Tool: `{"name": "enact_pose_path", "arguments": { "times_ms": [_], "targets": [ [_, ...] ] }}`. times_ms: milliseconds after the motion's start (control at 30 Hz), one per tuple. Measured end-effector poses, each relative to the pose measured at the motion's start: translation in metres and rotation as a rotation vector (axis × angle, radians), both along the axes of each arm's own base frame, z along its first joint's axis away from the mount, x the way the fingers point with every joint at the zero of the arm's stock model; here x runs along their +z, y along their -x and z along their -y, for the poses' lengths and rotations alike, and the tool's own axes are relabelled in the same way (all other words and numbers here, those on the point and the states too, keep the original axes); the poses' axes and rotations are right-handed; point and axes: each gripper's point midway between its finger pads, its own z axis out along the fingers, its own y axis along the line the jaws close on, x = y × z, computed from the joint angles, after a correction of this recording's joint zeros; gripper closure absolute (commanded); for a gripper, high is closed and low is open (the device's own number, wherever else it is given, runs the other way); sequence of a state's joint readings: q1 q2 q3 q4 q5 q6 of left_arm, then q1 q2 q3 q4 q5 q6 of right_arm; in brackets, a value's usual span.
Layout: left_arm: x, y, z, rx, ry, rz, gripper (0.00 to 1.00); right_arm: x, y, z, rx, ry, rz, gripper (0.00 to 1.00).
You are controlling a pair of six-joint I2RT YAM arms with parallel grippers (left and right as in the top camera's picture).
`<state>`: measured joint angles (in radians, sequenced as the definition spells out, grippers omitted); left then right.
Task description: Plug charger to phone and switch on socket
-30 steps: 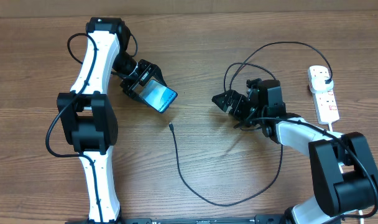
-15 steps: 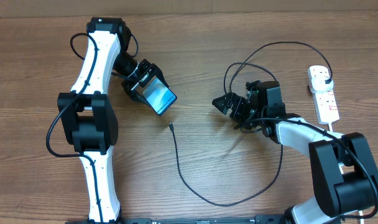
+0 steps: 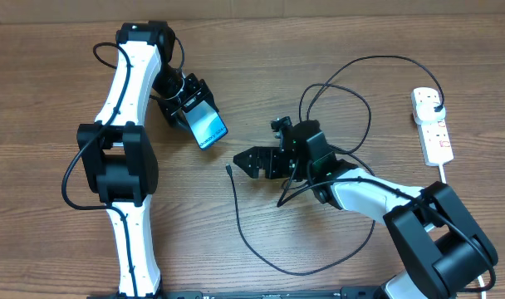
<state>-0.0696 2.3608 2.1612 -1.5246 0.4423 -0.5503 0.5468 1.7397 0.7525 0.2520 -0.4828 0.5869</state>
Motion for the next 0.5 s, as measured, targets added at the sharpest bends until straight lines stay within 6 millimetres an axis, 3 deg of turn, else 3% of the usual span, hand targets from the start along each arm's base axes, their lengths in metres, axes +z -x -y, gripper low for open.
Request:
{"name": "enact_pose_path", "arguments": {
  "times_ms": [200, 400, 500],
  "targets": [
    [-0.006, -0.006, 0.000, 0.032, -0.077, 0.015, 0.96, 0.013, -0.023, -0.001, -0.120, -0.014, 0.038, 0.00],
    [-0.007, -0.014, 0.022, 0.118, -0.087, 0.015, 0.96, 0.047, -0.040, -0.014, -0.171, -0.120, 0.135, 0.00],
    [-0.005, -0.018, 0.040, 0.144, -0.050, 0.024, 0.96, 0.052, -0.042, -0.016, -0.179, -0.141, 0.143, 0.00]
  ]
}}
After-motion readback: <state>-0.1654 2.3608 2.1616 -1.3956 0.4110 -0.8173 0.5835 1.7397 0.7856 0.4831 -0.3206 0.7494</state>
